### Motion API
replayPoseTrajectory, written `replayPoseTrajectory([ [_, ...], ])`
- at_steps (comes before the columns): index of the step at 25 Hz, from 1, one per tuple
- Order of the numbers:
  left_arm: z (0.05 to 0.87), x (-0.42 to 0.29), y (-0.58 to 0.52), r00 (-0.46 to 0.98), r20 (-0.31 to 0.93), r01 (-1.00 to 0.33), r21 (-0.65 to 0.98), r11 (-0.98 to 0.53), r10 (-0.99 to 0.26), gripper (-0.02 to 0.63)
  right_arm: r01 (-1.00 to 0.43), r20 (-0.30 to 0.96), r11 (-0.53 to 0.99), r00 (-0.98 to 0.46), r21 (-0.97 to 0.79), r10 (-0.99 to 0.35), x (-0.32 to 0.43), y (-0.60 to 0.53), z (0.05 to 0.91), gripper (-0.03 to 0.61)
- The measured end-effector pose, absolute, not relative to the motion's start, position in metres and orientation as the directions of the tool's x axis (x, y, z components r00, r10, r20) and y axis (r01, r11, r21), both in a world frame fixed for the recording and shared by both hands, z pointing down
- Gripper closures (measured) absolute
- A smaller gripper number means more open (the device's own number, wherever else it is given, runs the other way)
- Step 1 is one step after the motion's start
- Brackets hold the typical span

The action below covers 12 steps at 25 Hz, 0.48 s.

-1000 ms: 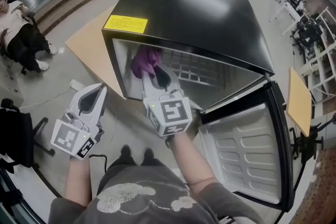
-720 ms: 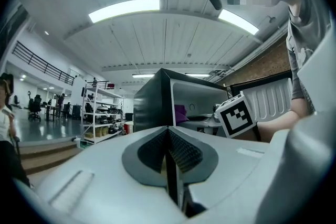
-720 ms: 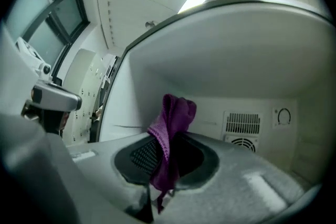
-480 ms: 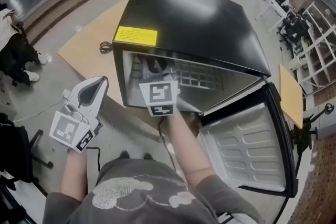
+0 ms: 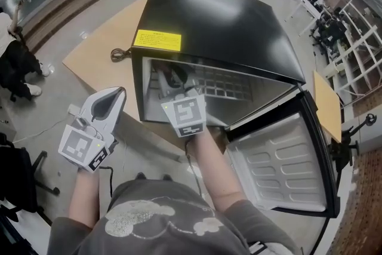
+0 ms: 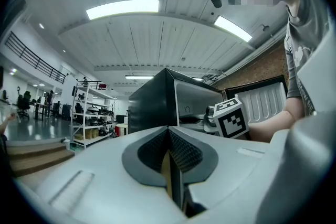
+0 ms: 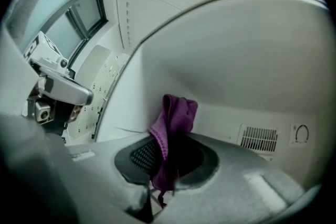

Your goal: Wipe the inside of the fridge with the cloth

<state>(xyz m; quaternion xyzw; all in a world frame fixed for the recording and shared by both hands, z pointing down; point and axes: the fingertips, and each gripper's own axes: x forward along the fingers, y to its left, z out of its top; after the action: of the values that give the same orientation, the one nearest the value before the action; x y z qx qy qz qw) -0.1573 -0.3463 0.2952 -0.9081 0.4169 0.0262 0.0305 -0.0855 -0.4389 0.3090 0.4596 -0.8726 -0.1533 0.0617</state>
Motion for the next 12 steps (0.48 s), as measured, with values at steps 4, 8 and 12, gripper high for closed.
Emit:
replayPoseTrajectory([
  [4, 0.3, -0.149, -0.341, 0.664, -0.069, -0.747, -0.028, -0.664, -0.744, 0.597, -0.774, -0.031, 0.554, -0.59, 0.308, -0.807, -0.085, -0.407, 0.313, 0.538],
  [8, 0.305, -0.146, -0.336, 0.677, -0.064, -0.735, -0.015, -0.678, -0.733, 0.597, -0.732, -0.065, 0.589, -0.644, 0.342, -0.763, -0.095, -0.373, 0.305, 0.538],
  [12, 0.309, -0.143, -0.331, 0.688, -0.057, -0.725, -0.004, -0.689, -0.723, 0.597, -0.724, -0.098, 0.619, -0.67, 0.304, -0.735, -0.095, -0.352, 0.296, 0.538],
])
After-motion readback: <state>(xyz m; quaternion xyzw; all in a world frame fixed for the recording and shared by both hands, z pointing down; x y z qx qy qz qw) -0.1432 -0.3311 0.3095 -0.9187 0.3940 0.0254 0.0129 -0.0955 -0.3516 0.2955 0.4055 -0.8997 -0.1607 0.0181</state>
